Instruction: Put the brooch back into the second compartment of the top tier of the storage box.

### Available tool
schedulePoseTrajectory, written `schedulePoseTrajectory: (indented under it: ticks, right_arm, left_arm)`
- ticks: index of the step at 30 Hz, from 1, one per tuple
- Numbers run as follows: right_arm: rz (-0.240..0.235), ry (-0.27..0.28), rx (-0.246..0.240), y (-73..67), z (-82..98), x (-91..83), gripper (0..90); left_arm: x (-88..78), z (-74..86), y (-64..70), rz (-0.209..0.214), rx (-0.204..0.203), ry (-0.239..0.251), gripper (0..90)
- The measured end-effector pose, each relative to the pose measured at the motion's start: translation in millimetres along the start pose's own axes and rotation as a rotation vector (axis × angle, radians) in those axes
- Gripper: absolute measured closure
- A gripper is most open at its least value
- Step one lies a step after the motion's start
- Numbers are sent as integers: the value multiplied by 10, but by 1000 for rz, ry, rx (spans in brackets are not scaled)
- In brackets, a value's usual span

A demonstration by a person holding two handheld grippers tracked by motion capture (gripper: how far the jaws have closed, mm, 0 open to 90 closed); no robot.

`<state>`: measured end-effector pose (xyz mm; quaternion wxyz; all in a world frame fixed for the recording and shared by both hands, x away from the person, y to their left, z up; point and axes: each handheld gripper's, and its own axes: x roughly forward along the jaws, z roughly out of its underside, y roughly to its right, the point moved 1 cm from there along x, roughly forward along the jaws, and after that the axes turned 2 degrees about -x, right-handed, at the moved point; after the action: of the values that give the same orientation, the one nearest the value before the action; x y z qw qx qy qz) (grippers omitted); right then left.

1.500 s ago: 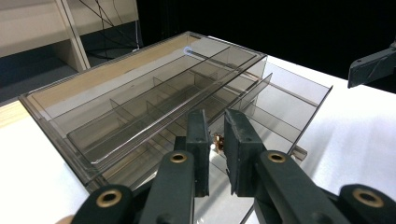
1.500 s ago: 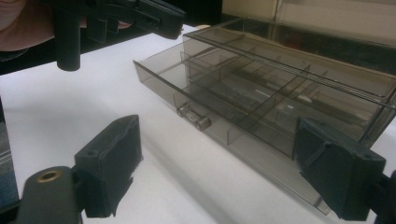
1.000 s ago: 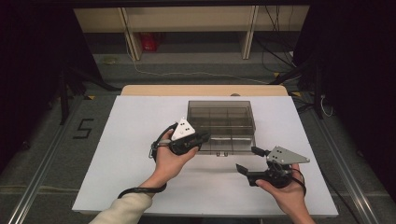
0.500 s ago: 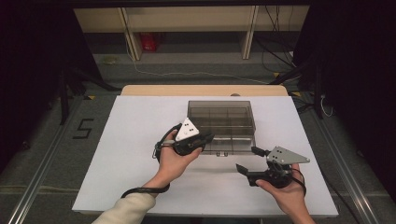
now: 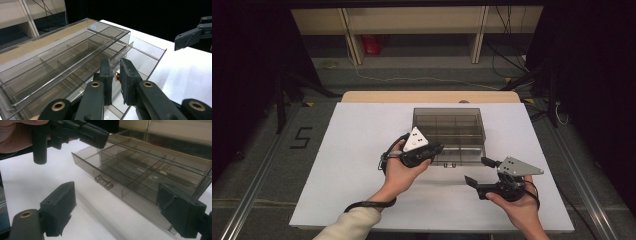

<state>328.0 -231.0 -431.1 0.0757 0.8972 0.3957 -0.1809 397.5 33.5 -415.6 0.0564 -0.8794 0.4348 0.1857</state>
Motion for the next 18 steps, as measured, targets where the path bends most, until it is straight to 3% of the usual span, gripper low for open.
schedulePoseTrajectory:
  ticks: [18]
  right_arm:
    - [-2, 3, 1, 1, 0, -1, 170]
  left_arm:
    - [102, -3, 70, 16, -9, -14, 806]
